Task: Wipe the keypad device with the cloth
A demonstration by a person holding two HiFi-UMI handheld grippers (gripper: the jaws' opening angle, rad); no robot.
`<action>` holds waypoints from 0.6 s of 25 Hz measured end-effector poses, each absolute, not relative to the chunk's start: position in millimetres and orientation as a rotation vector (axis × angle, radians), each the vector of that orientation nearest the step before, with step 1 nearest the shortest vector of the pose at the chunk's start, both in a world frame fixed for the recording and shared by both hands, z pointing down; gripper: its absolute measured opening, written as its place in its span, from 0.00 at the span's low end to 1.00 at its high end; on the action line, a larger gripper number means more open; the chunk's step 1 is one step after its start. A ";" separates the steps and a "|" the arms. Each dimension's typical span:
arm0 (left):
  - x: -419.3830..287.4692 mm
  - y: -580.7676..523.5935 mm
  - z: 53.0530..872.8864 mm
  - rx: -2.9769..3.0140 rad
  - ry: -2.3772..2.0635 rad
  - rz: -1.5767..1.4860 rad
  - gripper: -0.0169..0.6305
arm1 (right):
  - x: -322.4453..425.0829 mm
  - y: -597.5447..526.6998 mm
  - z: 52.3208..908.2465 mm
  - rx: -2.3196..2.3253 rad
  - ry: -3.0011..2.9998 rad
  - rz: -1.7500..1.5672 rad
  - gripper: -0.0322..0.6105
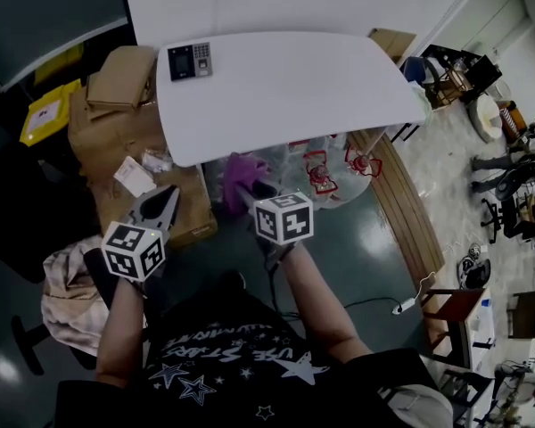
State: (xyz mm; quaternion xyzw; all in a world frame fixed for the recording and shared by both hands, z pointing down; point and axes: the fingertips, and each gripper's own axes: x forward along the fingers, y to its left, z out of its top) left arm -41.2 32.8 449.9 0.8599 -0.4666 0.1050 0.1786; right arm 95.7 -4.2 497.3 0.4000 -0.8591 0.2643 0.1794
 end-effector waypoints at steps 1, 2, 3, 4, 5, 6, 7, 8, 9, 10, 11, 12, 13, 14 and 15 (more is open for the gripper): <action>-45.0 37.6 449.0 2.435 -1.313 0.296 0.04 | 92.0 1.6 495.5 1.135 -2.427 0.743 0.20; -48.2 42.5 448.1 2.439 -1.305 0.295 0.04 | 88.7 7.4 493.8 1.141 -2.425 0.742 0.20; -50.8 47.9 447.2 2.444 -1.297 0.294 0.04 | 85.7 13.6 492.3 1.147 -2.422 0.741 0.20; -53.2 53.6 446.3 2.448 -1.288 0.293 0.04 | 82.8 20.4 491.0 1.152 -2.419 0.742 0.20; -55.8 59.6 445.6 2.452 -1.281 0.291 0.04 | 79.9 27.4 490.0 1.156 -2.416 0.741 0.20; -58.8 65.3 445.4 2.454 -1.274 0.290 0.04 | 76.8 34.1 489.3 1.159 -2.412 0.738 0.20; -62.1 70.4 445.5 2.456 -1.269 0.288 0.04 | 73.6 40.1 488.8 1.164 -2.409 0.736 0.20; -65.6 74.9 446.0 2.457 -1.265 0.286 0.04 | 70.4 45.5 488.4 1.169 -2.406 0.733 0.20; -69.3 79.2 446.7 2.457 -1.260 0.284 0.04 | 67.2 50.6 487.8 1.174 -2.403 0.731 0.20; -72.8 83.4 447.3 2.458 -1.257 0.282 0.04 | 64.2 55.6 487.3 1.178 -2.402 0.729 0.20; -76.1 87.8 447.8 2.459 -1.253 0.279 0.04 | 61.4 60.9 486.7 1.182 -2.400 0.726 0.20; -79.0 92.3 448.1 2.461 -1.250 0.274 0.04 | 59.0 66.3 486.2 1.185 -2.399 0.722 0.20; -81.7 96.7 448.1 2.462 -1.245 0.268 0.04 | 56.8 71.8 485.7 1.189 -2.397 0.717 0.20; -84.2 101.1 448.1 2.463 -1.241 0.261 0.04 | 54.6 77.1 485.3 1.192 -2.394 0.713 0.20; -86.8 105.4 448.1 2.464 -1.236 0.255 0.04 | 52.3 82.2 485.0 1.196 -2.391 0.709 0.20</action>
